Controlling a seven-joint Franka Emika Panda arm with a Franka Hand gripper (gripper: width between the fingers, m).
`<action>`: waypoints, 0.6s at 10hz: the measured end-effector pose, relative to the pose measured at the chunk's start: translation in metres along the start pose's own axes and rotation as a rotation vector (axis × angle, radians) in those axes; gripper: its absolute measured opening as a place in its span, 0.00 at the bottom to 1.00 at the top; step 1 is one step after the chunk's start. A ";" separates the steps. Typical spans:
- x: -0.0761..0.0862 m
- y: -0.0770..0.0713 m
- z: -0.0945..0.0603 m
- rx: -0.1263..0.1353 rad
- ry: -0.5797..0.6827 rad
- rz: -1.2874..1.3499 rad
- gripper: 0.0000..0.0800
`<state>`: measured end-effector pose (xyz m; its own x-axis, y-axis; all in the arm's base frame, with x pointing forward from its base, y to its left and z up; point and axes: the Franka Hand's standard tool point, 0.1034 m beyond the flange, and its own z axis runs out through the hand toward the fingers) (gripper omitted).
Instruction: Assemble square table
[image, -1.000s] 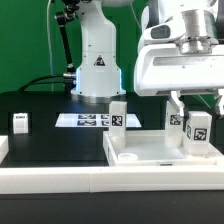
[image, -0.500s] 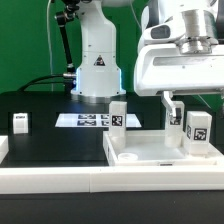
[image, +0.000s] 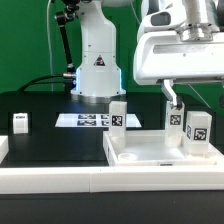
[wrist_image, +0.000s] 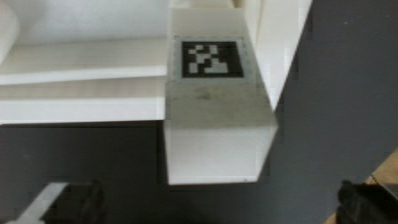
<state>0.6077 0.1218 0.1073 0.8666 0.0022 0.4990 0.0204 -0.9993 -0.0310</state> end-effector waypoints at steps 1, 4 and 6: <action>-0.001 0.000 0.001 0.000 -0.003 0.000 0.81; -0.008 0.007 0.006 0.003 -0.225 -0.003 0.81; -0.004 0.004 0.005 0.014 -0.342 0.005 0.81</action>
Offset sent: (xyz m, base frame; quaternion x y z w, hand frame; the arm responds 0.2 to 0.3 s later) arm 0.0082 -0.0167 -0.0130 0.0174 -0.1935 -0.0229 0.9807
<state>0.6067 0.1184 0.1007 0.9837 0.0116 0.1796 0.0202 -0.9987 -0.0459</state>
